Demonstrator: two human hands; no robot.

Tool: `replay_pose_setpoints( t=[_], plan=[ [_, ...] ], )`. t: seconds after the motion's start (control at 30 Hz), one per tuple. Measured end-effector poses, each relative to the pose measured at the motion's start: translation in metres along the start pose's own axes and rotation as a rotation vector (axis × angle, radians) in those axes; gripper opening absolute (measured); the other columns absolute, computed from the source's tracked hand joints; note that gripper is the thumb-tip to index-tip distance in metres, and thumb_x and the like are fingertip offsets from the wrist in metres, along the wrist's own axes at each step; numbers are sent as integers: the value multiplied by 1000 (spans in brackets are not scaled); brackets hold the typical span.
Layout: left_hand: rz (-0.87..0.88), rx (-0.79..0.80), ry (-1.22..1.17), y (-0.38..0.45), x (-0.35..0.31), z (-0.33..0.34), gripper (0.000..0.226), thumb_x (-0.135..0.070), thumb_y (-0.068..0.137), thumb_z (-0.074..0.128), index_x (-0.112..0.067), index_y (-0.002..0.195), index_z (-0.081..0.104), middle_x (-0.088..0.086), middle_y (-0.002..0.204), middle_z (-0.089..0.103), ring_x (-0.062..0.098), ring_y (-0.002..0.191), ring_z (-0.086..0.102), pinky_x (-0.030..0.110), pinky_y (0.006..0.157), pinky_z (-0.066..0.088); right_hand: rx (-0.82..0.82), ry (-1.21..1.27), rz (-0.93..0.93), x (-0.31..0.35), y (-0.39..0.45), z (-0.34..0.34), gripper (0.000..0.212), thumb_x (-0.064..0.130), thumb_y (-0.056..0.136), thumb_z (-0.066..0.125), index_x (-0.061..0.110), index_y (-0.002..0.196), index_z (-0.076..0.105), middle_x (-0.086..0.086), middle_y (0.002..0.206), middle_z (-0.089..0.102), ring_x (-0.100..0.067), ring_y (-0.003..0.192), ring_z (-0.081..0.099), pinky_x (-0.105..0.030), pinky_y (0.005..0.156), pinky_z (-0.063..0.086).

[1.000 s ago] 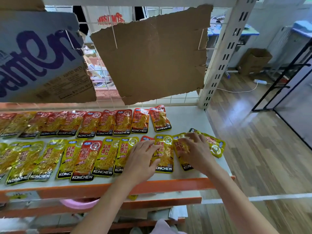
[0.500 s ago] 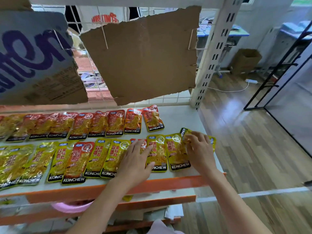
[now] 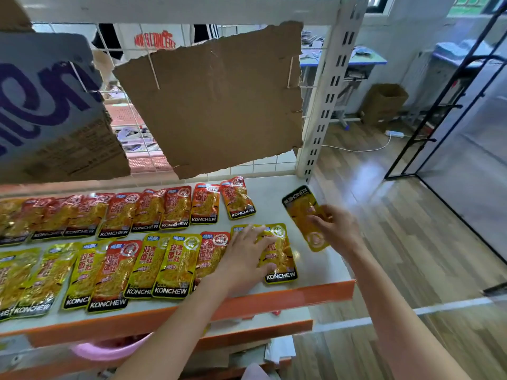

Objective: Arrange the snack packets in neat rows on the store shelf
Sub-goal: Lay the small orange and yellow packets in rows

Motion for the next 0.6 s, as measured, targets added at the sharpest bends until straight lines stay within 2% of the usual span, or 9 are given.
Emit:
replay_pose_setpoints(
  t=[0.07, 0.1, 0.17, 0.2, 0.27, 0.37, 0.47, 0.6],
  plan=[
    [-56, -152, -272, -2, 0, -13, 53, -45, 90, 52, -24, 137, 41, -2, 142, 39, 15, 133, 33, 28, 108, 25, 197, 395, 19, 11, -12, 2, 10, 15, 86, 64, 15, 76, 65, 0, 66, 60, -16, 64, 55, -27, 58, 41],
    [-120, -211, -468, -4, 0, -21, 51, -45, 90, 52, -21, 135, 44, -5, 132, 48, 9, 121, 44, 23, 99, 34, 308, 474, 19, 16, -18, 4, 11, 14, 87, 62, 16, 77, 66, 1, 66, 62, -15, 64, 57, -26, 59, 43],
    [-224, -229, -852, -5, 1, -33, 44, -43, 90, 51, -21, 128, 48, -12, 112, 55, -6, 97, 53, 12, 80, 41, 498, 423, -7, 26, -29, 10, 7, 17, 87, 63, 15, 84, 69, 0, 71, 64, -12, 66, 59, -23, 58, 44],
    [-243, -219, -965, -5, 2, -37, 39, -39, 90, 53, -21, 124, 51, -12, 106, 56, -9, 88, 55, 9, 73, 42, 561, 398, -20, 29, -33, 13, 6, 18, 85, 66, 14, 86, 70, -2, 73, 65, -12, 67, 59, -22, 58, 44],
    [-236, -241, -1006, -6, 9, -40, 25, -24, 87, 63, -20, 112, 62, -5, 91, 58, -7, 76, 57, 7, 66, 44, 549, 489, 10, 31, -33, 17, 9, 16, 81, 69, 13, 89, 71, -7, 76, 66, -13, 67, 61, -22, 58, 47],
    [-287, -254, -1068, -12, 17, -37, 23, -8, 83, 67, -16, 104, 63, -1, 74, 48, 9, 70, 55, 16, 60, 46, 380, 870, 185, 22, -24, 18, 18, 10, 76, 69, 10, 95, 68, -11, 77, 65, -14, 59, 61, -22, 54, 52],
    [-305, -183, -1170, -20, 15, -31, 25, -2, 83, 64, -13, 105, 59, 1, 74, 47, 11, 64, 60, 21, 53, 50, 382, 1274, 335, 17, -21, 27, 27, 17, 66, 70, 5, 89, 64, -15, 76, 64, -17, 59, 64, -25, 60, 58],
    [-288, -156, -1288, -24, 10, -24, 28, 3, 83, 63, -12, 106, 55, 0, 74, 57, 15, 63, 66, 28, 57, 57, 455, 1387, 297, 27, -32, 38, 20, 7, 76, 56, 1, 95, 61, -11, 78, 71, -14, 65, 69, -20, 62, 57]
  ],
)
Point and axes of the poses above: each hand's wrist, its own y-axis towards the middle knuckle, its own z-axis out of the palm, x = y × z, the point moved 4 cm from there along y, towards the middle knuckle
